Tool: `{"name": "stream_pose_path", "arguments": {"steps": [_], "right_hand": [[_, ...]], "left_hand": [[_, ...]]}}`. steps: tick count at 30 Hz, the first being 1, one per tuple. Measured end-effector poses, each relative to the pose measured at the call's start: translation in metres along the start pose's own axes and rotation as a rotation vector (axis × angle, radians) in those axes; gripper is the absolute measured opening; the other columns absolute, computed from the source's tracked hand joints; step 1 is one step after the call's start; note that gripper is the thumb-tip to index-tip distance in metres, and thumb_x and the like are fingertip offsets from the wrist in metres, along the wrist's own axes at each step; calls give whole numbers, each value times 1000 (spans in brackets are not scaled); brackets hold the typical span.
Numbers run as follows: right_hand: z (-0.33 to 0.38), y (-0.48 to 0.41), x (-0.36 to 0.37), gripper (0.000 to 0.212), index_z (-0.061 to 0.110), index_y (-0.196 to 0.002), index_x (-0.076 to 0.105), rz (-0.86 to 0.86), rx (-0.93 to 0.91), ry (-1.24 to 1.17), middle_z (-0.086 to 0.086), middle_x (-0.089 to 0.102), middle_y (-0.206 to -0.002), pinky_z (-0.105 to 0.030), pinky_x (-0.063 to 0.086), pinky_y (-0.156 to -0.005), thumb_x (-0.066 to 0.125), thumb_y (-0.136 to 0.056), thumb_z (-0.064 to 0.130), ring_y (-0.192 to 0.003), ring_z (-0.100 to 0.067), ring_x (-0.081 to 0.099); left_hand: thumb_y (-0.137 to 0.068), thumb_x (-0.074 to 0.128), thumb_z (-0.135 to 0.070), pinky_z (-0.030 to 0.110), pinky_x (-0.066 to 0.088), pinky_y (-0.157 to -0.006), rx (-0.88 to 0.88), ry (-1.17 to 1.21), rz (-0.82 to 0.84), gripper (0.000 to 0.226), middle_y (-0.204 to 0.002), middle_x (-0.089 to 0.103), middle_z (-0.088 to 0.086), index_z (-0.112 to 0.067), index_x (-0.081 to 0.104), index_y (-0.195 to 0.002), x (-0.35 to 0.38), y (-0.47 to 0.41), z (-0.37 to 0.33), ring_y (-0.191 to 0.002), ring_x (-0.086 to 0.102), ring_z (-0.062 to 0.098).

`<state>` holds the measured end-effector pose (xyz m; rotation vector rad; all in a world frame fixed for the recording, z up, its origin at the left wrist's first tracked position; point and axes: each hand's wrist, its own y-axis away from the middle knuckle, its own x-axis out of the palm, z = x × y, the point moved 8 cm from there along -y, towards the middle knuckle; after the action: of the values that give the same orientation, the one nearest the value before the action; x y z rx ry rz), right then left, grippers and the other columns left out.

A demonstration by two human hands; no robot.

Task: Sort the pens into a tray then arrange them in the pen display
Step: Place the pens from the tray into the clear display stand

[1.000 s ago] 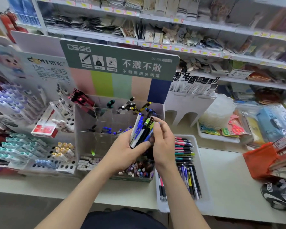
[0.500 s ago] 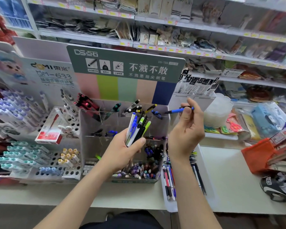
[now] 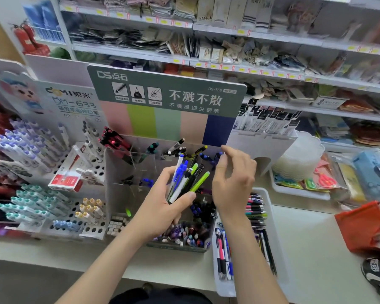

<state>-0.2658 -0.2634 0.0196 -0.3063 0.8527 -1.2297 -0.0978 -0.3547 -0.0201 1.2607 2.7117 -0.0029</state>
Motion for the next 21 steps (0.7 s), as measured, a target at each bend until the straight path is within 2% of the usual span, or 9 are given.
{"name": "stream_pose_path", "arguments": {"steps": [2, 4, 6, 9, 13, 15, 18, 21], "right_hand": [[5, 9, -7, 18, 13, -114, 75, 32, 71, -175, 3, 71, -102, -22, 50, -81, 62, -103, 6, -92, -13, 63], [2, 23, -3, 13, 17, -101, 76, 143, 238, -368, 7, 72, -87, -24, 52, -69, 64, -104, 13, -79, -13, 66], [-4, 41, 8, 11, 21, -92, 75, 275, 384, -480, 6, 73, -79, -24, 53, -66, 70, -102, 20, -73, -12, 67], [-15, 55, 17, 9, 24, -93, 76, 375, 461, -529, 3, 75, -82, -28, 55, -69, 73, -101, 24, -76, -16, 70], [-16, 62, 23, 11, 24, -101, 73, 421, 476, -592, -3, 75, -89, -46, 61, -76, 64, -107, 27, -85, -26, 72], [-7, 65, 24, 12, 24, -104, 70, 411, 439, -600, -2, 73, -88, -50, 60, -76, 59, -110, 26, -83, -27, 70], [8, 73, 25, 13, 24, -108, 65, 374, 405, -589, 4, 67, -84, -39, 55, -69, 53, -112, 21, -75, -19, 64], [17, 76, 23, 13, 23, -114, 65, 292, 405, -596, 6, 68, -91, -33, 56, -71, 53, -112, 23, -81, -15, 65]], "left_hand": [[-102, 71, -25, 40, 50, -50, 9, 8, -18, 41, -93, 71, 8, -40, 49, -133, 3, 0, 2, -50, 54, 27], [-102, 72, -23, 37, 48, -47, 15, 25, -56, 40, -90, 68, 14, -38, 50, -132, 7, 0, 4, -49, 53, 28], [-102, 72, -21, 35, 46, -45, 13, 32, -99, 38, -84, 65, 14, -36, 51, -130, 10, 2, 5, -49, 51, 27], [-102, 72, -20, 33, 47, -46, 9, 12, -133, 36, -79, 65, 4, -34, 52, -129, 13, 8, 10, -50, 52, 26], [-103, 69, -21, 34, 47, -49, 0, 19, -136, 31, -86, 69, 12, -31, 52, -127, 11, 14, 21, -52, 54, 26], [-103, 69, -22, 34, 48, -48, 9, 23, -146, 30, -85, 68, 10, -30, 53, -126, 9, 18, 23, -52, 53, 24], [-102, 70, -28, 36, 49, -49, 22, 17, -195, 32, -82, 66, 4, -29, 53, -130, -1, 26, 29, -52, 55, 24], [-105, 65, -34, 40, 52, -55, 30, -23, -276, 22, -79, 62, -3, -33, 55, -125, -17, 38, 39, -54, 57, 18]]}}
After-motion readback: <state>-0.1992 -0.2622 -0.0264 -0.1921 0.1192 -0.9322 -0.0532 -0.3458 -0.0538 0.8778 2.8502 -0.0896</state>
